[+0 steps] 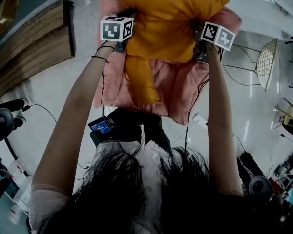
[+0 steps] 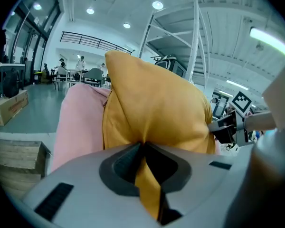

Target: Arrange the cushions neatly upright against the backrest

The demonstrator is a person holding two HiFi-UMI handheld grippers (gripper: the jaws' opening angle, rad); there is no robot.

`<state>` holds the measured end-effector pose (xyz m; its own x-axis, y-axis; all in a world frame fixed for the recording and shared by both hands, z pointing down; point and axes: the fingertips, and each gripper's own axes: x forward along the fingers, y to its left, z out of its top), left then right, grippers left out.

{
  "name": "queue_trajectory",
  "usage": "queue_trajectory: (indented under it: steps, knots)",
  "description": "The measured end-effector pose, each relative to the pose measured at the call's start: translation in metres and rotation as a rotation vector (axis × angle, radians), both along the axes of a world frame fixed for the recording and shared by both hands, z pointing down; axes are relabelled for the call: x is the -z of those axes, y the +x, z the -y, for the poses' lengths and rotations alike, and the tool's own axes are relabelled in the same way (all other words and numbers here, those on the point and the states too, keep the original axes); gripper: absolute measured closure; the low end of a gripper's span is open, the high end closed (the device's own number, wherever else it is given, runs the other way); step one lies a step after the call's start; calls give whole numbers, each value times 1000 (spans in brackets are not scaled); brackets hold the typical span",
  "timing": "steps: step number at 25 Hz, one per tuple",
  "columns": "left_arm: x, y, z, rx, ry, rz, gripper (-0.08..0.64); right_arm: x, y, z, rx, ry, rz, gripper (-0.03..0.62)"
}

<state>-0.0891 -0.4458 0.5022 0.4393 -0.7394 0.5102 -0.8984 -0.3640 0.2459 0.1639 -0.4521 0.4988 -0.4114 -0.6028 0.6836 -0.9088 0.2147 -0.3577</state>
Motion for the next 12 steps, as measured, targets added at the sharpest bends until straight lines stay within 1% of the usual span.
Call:
queue_trajectory:
  steps: [3,6,8,10,12]
  knots:
    - [0,2,0,-30,4,-45,526,0,3,-1,-27,38,-47,489]
    - [8,4,-9,-72,16,-85,526,7,8,-8,-56,85,-57,489]
    - [15,1,-18,-80,28,-121,525,15,8,-15,-62,122,-64,486]
    - [19,-6,-28,-76,36,-157,525,20,10,-21,-81,148,-80,451]
    - [17,-11,-43,-85,30,-156,520,25,11,-29,-122,166,-64,430]
